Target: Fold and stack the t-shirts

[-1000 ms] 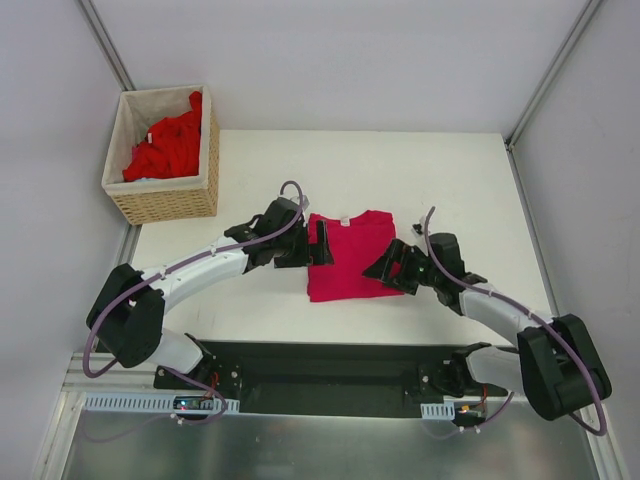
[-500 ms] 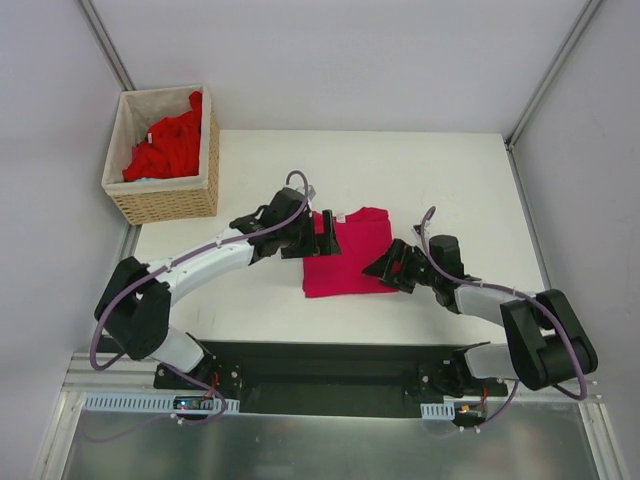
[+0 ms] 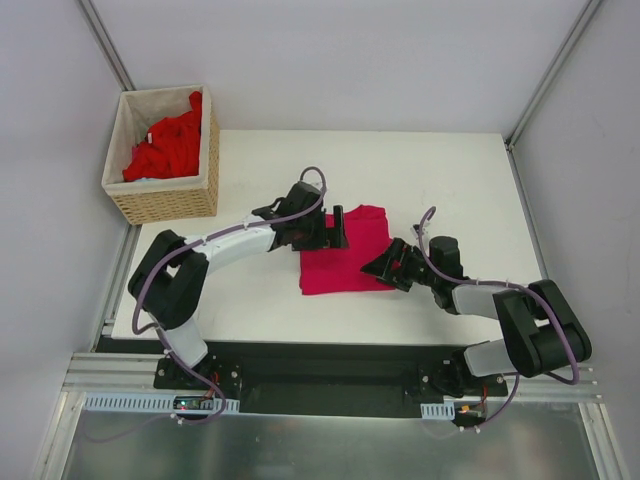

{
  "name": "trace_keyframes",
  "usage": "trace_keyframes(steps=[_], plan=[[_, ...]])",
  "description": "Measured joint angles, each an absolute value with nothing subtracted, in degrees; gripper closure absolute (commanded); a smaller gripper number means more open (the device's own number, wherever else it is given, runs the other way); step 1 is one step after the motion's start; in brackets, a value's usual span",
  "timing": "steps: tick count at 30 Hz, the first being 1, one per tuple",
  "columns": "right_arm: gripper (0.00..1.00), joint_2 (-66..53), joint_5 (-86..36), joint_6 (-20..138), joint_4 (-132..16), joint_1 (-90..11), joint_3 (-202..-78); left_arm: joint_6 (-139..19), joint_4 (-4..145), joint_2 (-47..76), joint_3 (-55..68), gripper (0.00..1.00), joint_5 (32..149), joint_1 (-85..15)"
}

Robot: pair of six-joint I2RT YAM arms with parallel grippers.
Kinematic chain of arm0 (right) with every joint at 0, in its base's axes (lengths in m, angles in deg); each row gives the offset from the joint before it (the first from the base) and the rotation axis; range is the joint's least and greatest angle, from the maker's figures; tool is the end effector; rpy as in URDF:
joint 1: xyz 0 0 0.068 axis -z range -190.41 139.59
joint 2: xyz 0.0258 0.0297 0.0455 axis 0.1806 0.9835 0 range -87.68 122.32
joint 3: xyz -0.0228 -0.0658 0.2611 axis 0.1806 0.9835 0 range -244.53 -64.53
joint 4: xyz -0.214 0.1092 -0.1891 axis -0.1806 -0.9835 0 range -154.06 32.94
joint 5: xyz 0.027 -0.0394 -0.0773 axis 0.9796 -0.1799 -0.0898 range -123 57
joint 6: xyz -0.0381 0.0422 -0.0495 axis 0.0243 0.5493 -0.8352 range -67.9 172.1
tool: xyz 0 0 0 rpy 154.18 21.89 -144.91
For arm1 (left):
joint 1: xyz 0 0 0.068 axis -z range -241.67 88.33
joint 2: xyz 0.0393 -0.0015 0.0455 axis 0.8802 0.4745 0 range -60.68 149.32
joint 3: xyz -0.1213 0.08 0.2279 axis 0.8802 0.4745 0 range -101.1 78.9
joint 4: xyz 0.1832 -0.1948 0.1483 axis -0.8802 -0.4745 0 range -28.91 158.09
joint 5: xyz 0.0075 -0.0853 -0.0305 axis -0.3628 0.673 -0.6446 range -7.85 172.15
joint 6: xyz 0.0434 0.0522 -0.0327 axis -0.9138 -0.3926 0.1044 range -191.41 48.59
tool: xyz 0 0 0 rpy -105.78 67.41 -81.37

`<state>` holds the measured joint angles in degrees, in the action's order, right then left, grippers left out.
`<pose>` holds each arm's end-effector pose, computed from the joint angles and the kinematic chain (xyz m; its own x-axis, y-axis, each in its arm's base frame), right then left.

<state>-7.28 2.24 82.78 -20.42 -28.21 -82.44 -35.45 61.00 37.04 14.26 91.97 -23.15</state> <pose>0.2533 0.1198 0.0851 -0.7368 0.2010 -0.6455 -0.4281 0.6002 0.6756 0.3350 -0.2805 0.1754 -0.8288 -0.0800 -0.5538 0.2828 0.7942 -0.5378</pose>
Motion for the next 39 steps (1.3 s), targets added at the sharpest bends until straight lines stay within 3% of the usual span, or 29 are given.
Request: trace_keyframes(steps=[18, 39], plan=[[0.03, -6.91, 2.61, 82.78, -19.96, -28.1, -82.44, -40.43, 62.46, 47.4, 5.19, 0.01, 92.39, -32.09], [0.03, -7.74, 2.77, 82.93, -20.81, -28.1, -82.47, -42.49, 62.85, 54.7, -4.69, 0.01, 95.67, -33.66]])
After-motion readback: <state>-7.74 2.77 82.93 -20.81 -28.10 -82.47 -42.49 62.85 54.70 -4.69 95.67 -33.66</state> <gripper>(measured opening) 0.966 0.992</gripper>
